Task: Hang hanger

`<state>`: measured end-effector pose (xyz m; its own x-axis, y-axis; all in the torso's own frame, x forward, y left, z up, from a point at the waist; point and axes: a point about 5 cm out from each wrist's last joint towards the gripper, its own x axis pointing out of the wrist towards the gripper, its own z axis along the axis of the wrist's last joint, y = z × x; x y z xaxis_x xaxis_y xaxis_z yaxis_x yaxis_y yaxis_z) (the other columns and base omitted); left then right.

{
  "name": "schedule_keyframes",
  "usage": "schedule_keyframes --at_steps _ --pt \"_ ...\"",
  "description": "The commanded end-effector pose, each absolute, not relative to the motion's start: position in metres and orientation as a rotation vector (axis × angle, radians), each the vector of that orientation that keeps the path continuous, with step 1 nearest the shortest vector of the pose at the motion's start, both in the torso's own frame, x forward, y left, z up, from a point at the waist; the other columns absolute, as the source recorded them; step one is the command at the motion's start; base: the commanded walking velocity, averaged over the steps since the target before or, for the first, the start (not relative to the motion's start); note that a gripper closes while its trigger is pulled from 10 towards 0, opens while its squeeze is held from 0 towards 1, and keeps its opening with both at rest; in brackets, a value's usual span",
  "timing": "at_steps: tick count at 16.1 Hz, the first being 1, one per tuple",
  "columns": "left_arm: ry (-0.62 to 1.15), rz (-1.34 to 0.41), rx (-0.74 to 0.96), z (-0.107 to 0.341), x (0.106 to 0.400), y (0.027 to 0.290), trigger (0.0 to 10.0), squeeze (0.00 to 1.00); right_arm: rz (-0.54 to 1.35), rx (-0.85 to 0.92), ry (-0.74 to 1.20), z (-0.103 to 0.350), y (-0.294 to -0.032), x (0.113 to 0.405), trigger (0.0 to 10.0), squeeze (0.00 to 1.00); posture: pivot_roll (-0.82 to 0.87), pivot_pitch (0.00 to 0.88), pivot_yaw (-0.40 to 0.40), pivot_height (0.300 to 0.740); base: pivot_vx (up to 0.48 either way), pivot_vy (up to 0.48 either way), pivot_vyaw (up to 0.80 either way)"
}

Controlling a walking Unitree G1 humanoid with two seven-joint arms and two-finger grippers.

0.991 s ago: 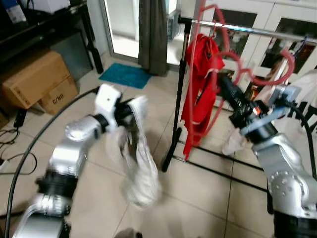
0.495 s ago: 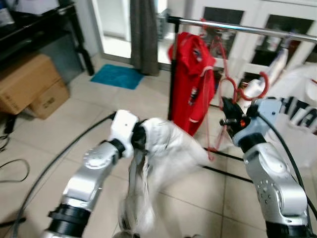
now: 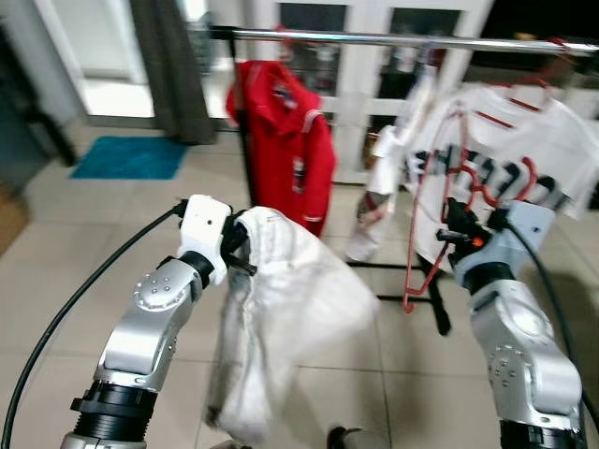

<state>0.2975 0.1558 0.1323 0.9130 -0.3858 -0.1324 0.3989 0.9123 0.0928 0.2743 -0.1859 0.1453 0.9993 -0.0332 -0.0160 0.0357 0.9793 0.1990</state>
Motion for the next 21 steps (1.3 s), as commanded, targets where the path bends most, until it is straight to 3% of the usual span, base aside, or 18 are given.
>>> schedule_keyframes --at_steps 1,9,14,21 --pt "0.047 -0.368 0.115 0.149 0.301 0.160 10.0 0.00 -0.059 0.127 -0.015 0.147 -0.187 0.278 10.0 0.00 -0.05 0.000 -0.004 0.740 0.000 0.000 -0.80" --pt "0.039 -0.359 0.097 0.150 0.302 0.152 10.0 0.00 -0.131 -0.082 -0.057 0.143 -0.179 0.285 10.0 0.00 -0.05 0.000 -0.014 0.740 0.000 0.000 -0.80" --pt "0.039 -0.365 0.095 0.149 0.301 0.150 10.0 0.00 -0.209 -0.071 -0.076 0.140 -0.178 0.284 10.0 0.00 -0.05 0.000 -0.013 0.740 0.000 0.000 -0.80" --pt "0.043 -0.380 0.099 0.147 0.301 0.146 10.0 0.00 -0.180 0.010 -0.056 0.135 -0.177 0.281 10.0 0.00 -0.06 0.000 -0.004 0.740 0.000 0.000 -0.74"
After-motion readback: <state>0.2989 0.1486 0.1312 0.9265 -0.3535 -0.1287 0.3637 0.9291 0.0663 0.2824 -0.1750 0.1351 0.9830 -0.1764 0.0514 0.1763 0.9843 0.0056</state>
